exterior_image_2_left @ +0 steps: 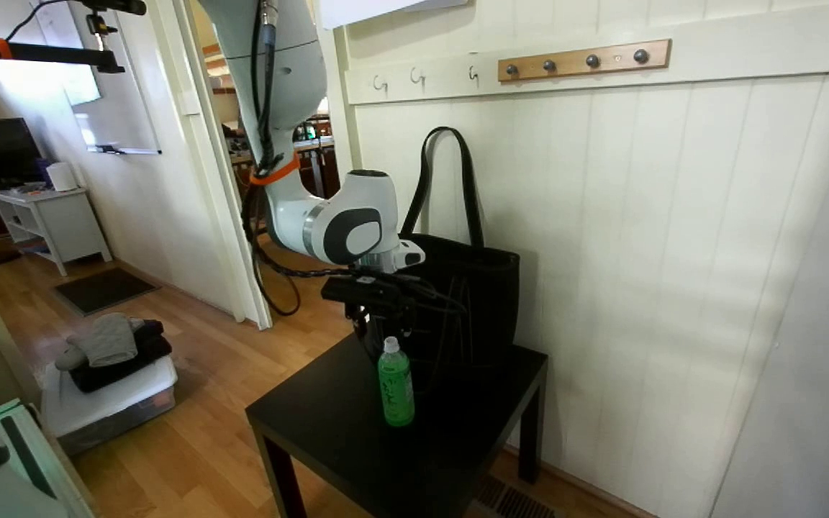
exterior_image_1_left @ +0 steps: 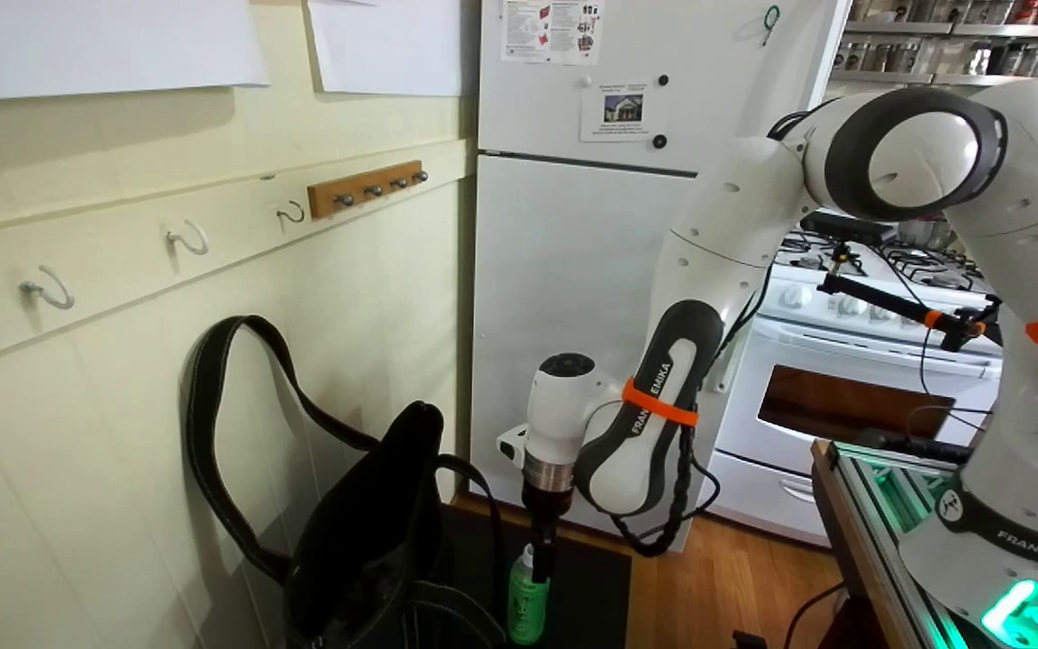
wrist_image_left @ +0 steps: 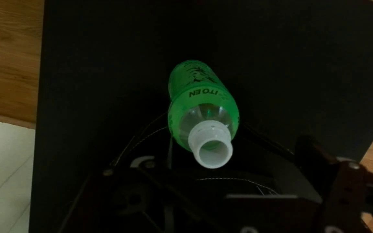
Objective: Pick up the bottle and put it in the bag
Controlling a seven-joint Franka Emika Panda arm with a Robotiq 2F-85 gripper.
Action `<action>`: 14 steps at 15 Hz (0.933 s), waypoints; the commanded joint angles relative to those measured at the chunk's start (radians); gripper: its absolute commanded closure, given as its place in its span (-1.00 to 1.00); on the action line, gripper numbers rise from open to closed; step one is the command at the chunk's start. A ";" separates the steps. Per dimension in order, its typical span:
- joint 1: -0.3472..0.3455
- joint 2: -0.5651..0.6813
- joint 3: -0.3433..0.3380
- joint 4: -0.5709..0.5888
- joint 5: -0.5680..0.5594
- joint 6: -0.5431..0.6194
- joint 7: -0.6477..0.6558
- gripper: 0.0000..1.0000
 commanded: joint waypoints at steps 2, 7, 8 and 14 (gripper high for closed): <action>0.010 0.053 -0.011 0.047 -0.065 0.037 0.046 -0.16; 0.031 0.053 -0.034 0.052 -0.078 0.032 0.084 -0.61; 0.031 0.052 -0.036 0.051 -0.079 0.033 0.090 -0.72; 0.040 0.044 -0.040 0.044 -0.071 0.015 0.131 -0.74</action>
